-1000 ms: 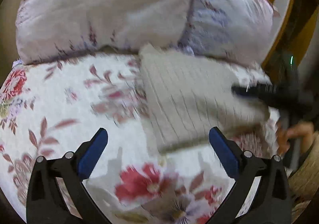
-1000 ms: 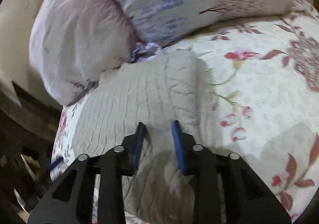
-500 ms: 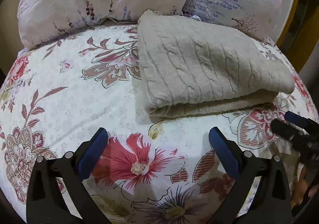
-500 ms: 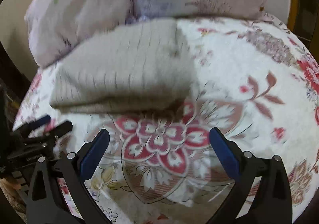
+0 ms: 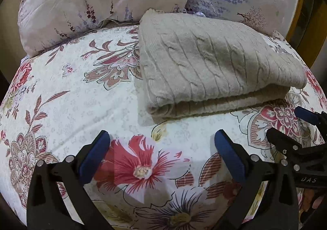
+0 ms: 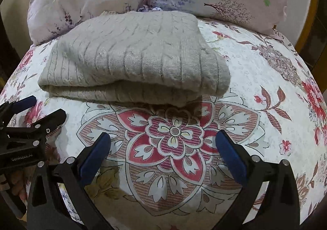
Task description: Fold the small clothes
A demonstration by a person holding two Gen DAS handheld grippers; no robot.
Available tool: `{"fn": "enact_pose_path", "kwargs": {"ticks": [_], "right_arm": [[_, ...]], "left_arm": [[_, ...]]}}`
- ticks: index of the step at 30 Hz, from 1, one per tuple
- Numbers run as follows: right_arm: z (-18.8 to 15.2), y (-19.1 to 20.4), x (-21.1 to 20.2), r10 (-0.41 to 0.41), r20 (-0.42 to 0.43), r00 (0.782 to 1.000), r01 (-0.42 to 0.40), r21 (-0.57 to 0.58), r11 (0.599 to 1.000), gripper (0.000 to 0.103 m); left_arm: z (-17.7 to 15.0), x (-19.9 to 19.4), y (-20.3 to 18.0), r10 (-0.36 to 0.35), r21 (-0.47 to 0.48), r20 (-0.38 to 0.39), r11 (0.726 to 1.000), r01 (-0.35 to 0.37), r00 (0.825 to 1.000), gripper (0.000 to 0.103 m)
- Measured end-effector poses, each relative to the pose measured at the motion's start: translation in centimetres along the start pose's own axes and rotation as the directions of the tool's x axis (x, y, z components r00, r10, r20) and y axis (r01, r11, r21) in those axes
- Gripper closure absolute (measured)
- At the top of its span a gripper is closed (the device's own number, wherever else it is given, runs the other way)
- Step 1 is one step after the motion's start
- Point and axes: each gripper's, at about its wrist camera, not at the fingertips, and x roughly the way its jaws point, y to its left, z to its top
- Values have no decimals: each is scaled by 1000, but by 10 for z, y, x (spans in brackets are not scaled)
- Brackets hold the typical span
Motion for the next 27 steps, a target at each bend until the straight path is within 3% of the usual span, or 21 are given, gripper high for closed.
{"fn": "enact_pose_path", "kwargs": {"ticks": [27], "right_arm": [[-1,-1,0,-2,1,1000,2,3,1000,1]], "left_arm": [[0,0,1,1,-1,1,1000,-1,1000,2]]}}
